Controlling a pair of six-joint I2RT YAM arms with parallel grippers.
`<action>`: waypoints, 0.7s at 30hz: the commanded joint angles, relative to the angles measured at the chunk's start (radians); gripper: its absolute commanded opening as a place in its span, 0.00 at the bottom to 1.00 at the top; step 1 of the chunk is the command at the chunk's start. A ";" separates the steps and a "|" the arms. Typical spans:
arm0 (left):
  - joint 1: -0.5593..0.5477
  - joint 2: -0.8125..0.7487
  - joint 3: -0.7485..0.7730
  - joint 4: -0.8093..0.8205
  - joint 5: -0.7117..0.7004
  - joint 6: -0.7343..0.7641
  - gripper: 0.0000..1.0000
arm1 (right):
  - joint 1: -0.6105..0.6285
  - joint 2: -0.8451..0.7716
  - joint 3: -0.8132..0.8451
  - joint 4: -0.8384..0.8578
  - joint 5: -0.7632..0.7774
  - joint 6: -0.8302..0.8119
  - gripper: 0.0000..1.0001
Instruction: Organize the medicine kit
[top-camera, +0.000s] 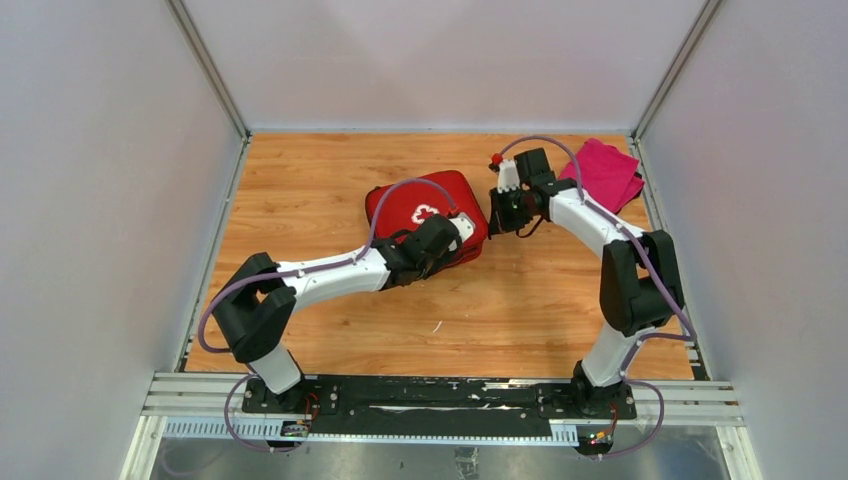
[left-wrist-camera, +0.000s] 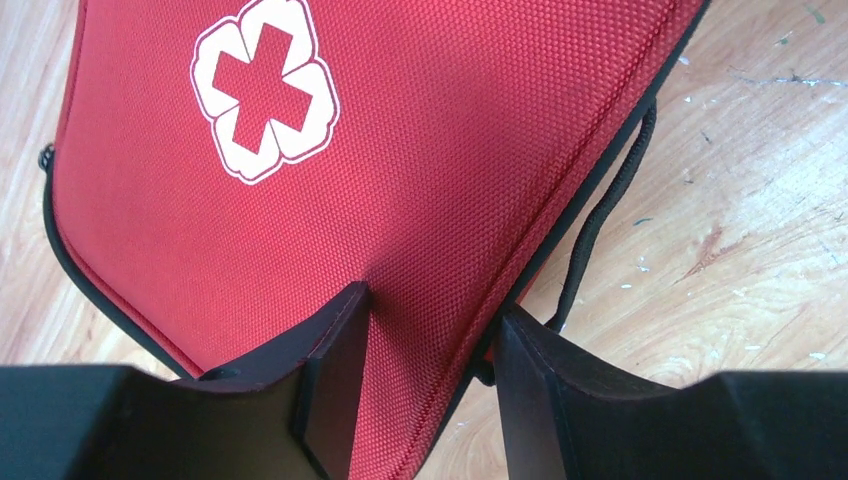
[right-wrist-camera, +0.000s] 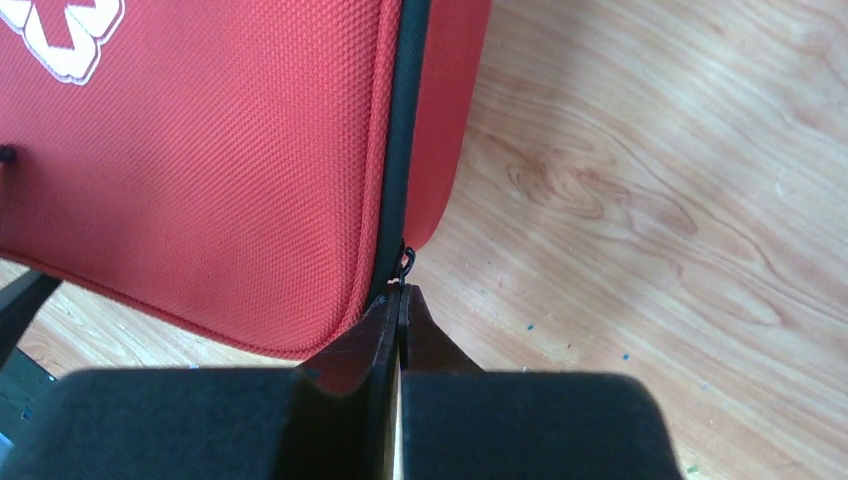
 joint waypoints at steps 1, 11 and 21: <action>0.039 0.038 0.027 -0.012 0.024 -0.085 0.48 | -0.014 -0.065 -0.076 -0.098 0.031 0.033 0.00; 0.076 0.063 0.038 -0.012 0.090 -0.138 0.41 | 0.001 -0.220 -0.229 -0.104 -0.036 0.039 0.00; 0.077 0.068 0.050 -0.011 0.120 -0.145 0.41 | 0.162 -0.309 -0.279 -0.046 -0.107 0.099 0.00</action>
